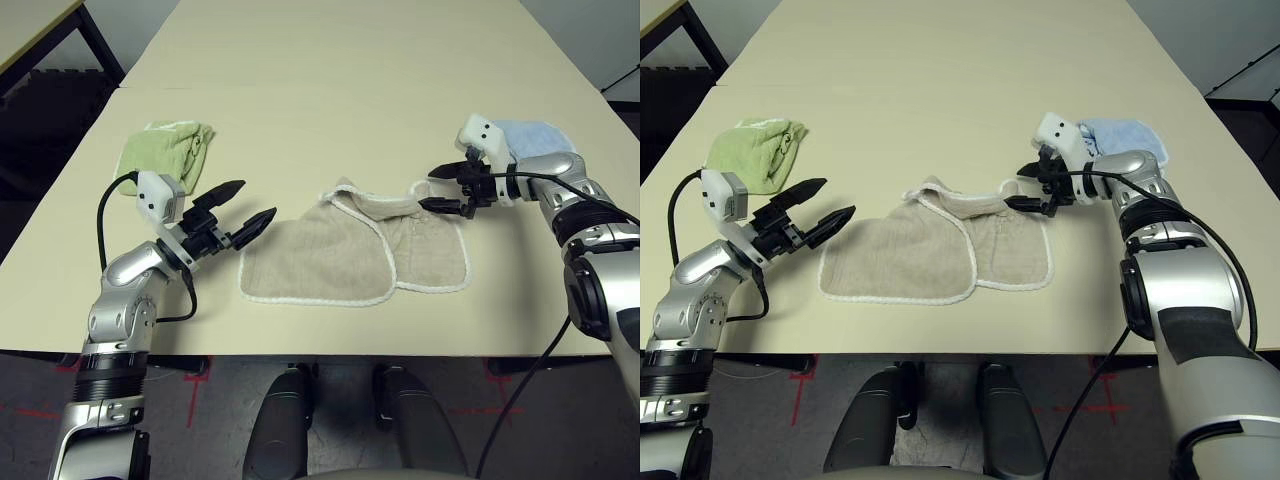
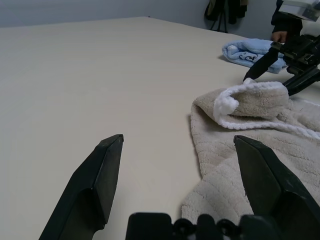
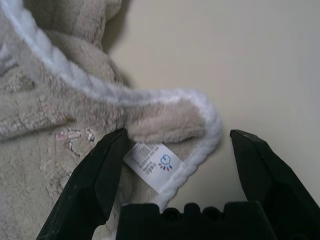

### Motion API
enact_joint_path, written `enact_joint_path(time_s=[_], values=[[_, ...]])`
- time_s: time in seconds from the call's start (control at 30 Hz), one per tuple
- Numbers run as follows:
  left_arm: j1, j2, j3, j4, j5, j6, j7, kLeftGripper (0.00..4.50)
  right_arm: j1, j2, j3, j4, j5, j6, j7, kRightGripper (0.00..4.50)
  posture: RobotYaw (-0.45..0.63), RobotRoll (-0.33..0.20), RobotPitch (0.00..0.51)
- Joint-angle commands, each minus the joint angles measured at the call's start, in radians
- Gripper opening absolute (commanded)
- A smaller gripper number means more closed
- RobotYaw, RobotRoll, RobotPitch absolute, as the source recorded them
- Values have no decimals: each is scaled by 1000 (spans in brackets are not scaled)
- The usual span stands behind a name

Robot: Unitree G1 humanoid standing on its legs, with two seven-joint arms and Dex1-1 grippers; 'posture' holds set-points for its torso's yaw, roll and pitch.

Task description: Fold the towel and set it aside.

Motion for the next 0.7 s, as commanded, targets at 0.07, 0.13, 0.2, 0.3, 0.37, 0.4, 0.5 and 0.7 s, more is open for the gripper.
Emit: enact_joint_path(time_s=[0.07, 0.13, 0.2, 0.3, 0.37, 0.4, 0.5, 0.7], values=[[14, -4, -14, -3, 19, -7, 3, 4469, -7, 2, 11, -8, -15, -21, -48, 4500, 48, 0, 189], [16, -5, -14, -6, 20, -7, 4, 4469, -14, 16, -2, -7, -3, -30, -78, 4500, 52, 0, 189], [18, -7, -15, -9, 20, -8, 6, 4469, -21, 25, -9, -6, 4, -42, -102, 4500, 55, 0, 188], [24, -9, -14, -15, 21, -8, 9, 4469, -41, 32, -26, -2, 22, -51, -105, 4500, 62, 0, 186], [27, -10, -13, -19, 21, -8, 11, 4469, -54, 31, -34, 2, 30, -43, -104, 4500, 66, 0, 186], [28, -10, -13, -20, 21, -8, 11, 4469, -60, 29, -32, 4, 27, -41, -108, 4500, 66, 0, 186], [30, -12, -12, -23, 20, -9, 15, 4469, -74, 28, -31, 9, 17, -38, -129, 4500, 69, 0, 185], [42, -16, -11, -36, 19, -9, 24, 4469, -91, 22, -51, 14, 31, -20, -141, 4500, 79, 0, 189]])
